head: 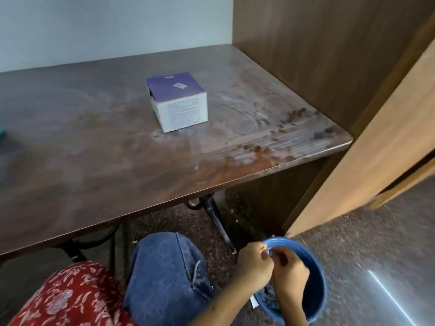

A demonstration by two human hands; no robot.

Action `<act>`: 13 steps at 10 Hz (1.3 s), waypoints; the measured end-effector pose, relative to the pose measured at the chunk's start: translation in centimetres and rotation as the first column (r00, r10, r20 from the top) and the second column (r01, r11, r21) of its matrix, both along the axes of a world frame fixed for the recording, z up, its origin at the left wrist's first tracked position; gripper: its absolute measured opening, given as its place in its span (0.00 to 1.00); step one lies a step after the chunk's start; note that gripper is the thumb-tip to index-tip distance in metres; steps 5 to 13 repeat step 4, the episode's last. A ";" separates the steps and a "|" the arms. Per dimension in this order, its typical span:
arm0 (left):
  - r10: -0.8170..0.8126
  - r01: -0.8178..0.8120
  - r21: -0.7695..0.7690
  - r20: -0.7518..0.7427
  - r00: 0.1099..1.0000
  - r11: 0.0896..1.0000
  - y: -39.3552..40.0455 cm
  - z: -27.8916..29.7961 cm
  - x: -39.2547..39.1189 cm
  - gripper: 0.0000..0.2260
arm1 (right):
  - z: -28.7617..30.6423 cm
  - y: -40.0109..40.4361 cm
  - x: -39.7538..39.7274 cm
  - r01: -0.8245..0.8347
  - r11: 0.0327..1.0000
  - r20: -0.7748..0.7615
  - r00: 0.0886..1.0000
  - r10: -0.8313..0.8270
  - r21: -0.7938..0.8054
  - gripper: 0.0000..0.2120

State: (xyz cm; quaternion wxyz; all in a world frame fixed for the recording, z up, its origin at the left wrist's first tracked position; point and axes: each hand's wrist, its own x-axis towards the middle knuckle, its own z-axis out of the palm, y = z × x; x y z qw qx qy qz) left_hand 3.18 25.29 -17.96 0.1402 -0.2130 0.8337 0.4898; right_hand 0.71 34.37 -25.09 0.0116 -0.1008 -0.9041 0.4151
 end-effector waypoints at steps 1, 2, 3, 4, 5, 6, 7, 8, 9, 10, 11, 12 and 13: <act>-0.011 0.012 -0.003 0.104 0.995 1.000 0.7 -1.8 -1.0 0.11 | -3.2 1.6 -1.0 -0.035 0.994 0.137 0.990 0.020 0.106 0.09; -0.026 0.023 0.018 0.173 0.984 1.000 1.1 -2.7 -1.7 0.15 | -5.4 2.6 -1.4 -0.025 0.990 0.189 0.982 -0.002 0.139 0.11; -0.027 0.026 0.006 0.212 0.977 1.000 1.1 -3.5 -2.1 0.15 | -6.1 3.1 -1.9 -0.030 0.983 0.260 0.965 -0.018 0.180 0.12; -0.029 0.025 0.018 0.258 0.966 1.000 1.3 -3.3 -2.3 0.16 | -6.4 3.7 -2.3 0.005 0.985 0.307 0.950 -0.058 0.172 0.14; -0.029 0.025 0.018 0.258 0.966 1.000 1.3 -3.3 -2.3 0.16 | -6.4 3.7 -2.3 0.005 0.985 0.307 0.950 -0.058 0.172 0.14; -0.029 0.025 0.018 0.258 0.966 1.000 1.3 -3.3 -2.3 0.16 | -6.4 3.7 -2.3 0.005 0.985 0.307 0.950 -0.058 0.172 0.14; -0.029 0.025 0.018 0.258 0.966 1.000 1.3 -3.3 -2.3 0.16 | -6.4 3.7 -2.3 0.005 0.985 0.307 0.950 -0.058 0.172 0.14; -0.029 0.025 0.018 0.258 0.966 1.000 1.3 -3.3 -2.3 0.16 | -6.4 3.7 -2.3 0.005 0.985 0.307 0.950 -0.058 0.172 0.14; -0.029 0.025 0.018 0.258 0.966 1.000 1.3 -3.3 -2.3 0.16 | -6.4 3.7 -2.3 0.005 0.985 0.307 0.950 -0.058 0.172 0.14; -0.029 0.025 0.018 0.258 0.966 1.000 1.3 -3.3 -2.3 0.16 | -6.4 3.7 -2.3 0.005 0.985 0.307 0.950 -0.058 0.172 0.14; -0.029 0.025 0.018 0.258 0.966 1.000 1.3 -3.3 -2.3 0.16 | -6.4 3.7 -2.3 0.005 0.985 0.307 0.950 -0.058 0.172 0.14; -0.029 0.025 0.018 0.258 0.966 1.000 1.3 -3.3 -2.3 0.16 | -6.4 3.7 -2.3 0.005 0.985 0.307 0.950 -0.058 0.172 0.14; -0.029 0.025 0.018 0.258 0.966 1.000 1.3 -3.3 -2.3 0.16 | -6.4 3.7 -2.3 0.005 0.985 0.307 0.950 -0.058 0.172 0.14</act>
